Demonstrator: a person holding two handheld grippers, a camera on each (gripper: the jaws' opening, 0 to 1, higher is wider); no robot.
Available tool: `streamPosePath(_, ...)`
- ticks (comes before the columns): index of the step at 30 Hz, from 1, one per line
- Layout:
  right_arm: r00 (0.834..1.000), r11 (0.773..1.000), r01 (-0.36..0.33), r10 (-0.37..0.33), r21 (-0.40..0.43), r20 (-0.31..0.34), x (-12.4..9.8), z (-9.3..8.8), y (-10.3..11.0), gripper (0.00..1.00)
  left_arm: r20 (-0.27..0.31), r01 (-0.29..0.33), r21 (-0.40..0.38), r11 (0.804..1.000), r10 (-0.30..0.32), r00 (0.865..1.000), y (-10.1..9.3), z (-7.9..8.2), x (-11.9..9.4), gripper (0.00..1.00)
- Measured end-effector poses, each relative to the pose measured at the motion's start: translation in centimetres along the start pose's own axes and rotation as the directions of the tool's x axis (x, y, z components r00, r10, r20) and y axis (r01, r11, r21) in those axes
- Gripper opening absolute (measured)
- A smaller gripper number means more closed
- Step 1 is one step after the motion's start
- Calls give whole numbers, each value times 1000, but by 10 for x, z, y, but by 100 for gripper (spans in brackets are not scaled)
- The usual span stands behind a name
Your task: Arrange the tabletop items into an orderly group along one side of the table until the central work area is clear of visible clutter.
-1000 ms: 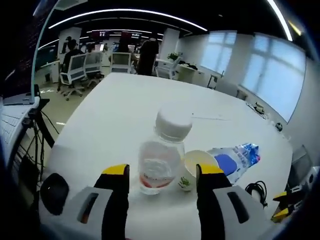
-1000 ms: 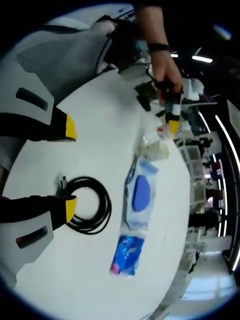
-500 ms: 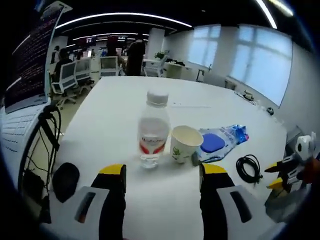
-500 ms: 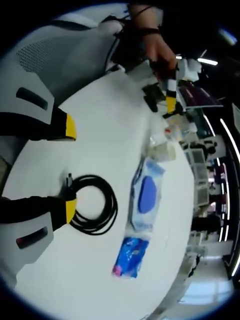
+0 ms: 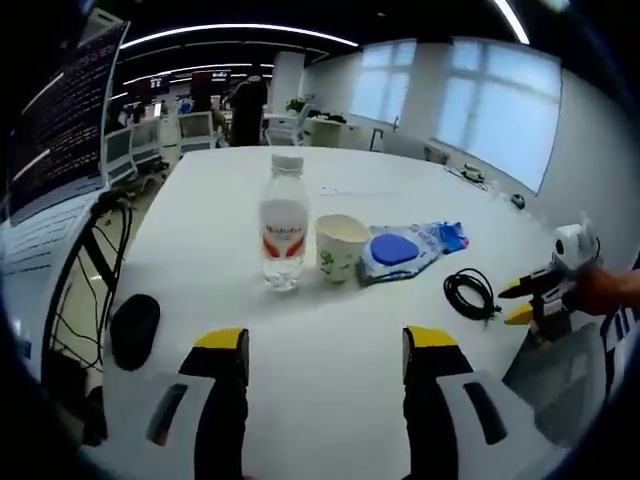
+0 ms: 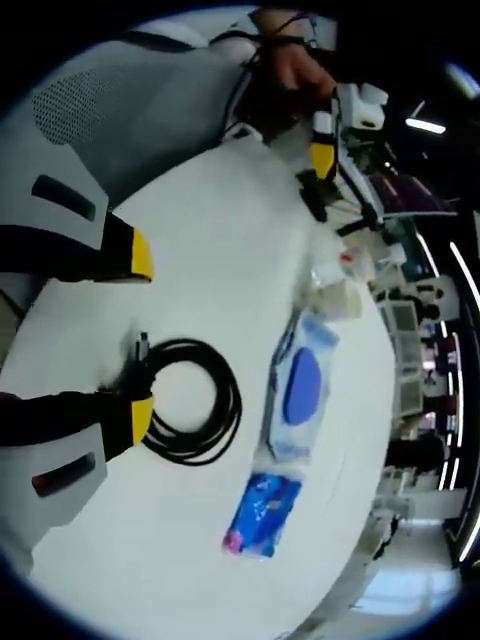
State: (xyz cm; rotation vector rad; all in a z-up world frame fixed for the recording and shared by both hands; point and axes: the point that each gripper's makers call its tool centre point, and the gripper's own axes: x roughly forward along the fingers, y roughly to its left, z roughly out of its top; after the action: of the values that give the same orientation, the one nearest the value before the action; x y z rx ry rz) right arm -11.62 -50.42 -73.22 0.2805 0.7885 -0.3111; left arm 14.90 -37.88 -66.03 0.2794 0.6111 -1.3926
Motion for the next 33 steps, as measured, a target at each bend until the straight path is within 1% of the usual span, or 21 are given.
streamPosePath(2, 1000, 1000, 1, -1, -6, -4, 4, 1, -4, 38, 4, 7, 0, 1000, -7, 1000, -1, -1, -2, 67)
streamPosePath(5, 999, 999, 6, -8, -35, -43, 10, -4, -9, 37, 3, 15, 1, 1000, -15, 1000, -5, -2, -4, 66)
streamPosePath(9, 999, 999, 1, -3, -32, -51, 17, -5, -16, 36, 7, 20, -9, 1000, -20, 1000, -6, -3, -5, 65)
streamPosePath(13, 998, 1000, -6, 5, -23, -55, 19, -8, -17, 36, 3, 25, -6, 1000, -25, 1000, -10, -4, -5, 65)
streamPosePath(16, 997, 999, -33, 30, -40, -68, 19, -11, -15, 38, 8, 33, -19, 999, -33, 999, -12, -4, -6, 65)
streamPosePath(17, 997, 997, -46, 43, -55, -64, 18, -11, -14, 38, 11, 32, -22, 999, -31, 999, -12, -3, -6, 65)
streamPosePath(20, 996, 996, -66, 61, -60, -70, 15, -10, -17, 38, 12, 34, -20, 999, -34, 999, -12, -3, -7, 65)
streamPosePath(21, 995, 994, -75, 69, -77, -78, 15, -11, -17, 38, 12, 35, -19, 999, -35, 999, -13, -3, -8, 65)
streamPosePath(23, 988, 982, -116, 99, -148, -117, 14, -14, -16, 38, 14, 38, -18, 999, -38, 999, -13, -2, -9, 65)
streamPosePath(24, 982, 971, -146, 120, -189, -143, 14, -16, -15, 38, 12, 40, -13, 999, -40, 999, -14, -2, -9, 65)
streamPosePath(26, 973, 952, -181, 136, -247, -187, 13, -18, -15, 39, 6, 42, -3, 999, -42, 999, -14, -3, -10, 65)
streamPosePath(28, 961, 915, -200, 114, -350, -252, 13, -19, -23, 39, 2, 47, -1, 999, -47, 999, -17, -4, -10, 65)
streamPosePath(31, 949, 886, -229, 112, -403, -293, 16, -17, -27, 38, 3, 52, 8, 999, -52, 999, -19, -4, -11, 66)
streamPosePath(32, 944, 874, -249, 124, -418, -304, 17, -16, -26, 37, 4, 55, 9, 998, -55, 998, -20, -4, -12, 66)
streamPosePath(33, 941, 867, -259, 128, -425, -313, 17, -16, -25, 34, 5, 58, 10, 998, -58, 998, -22, -4, -12, 67)
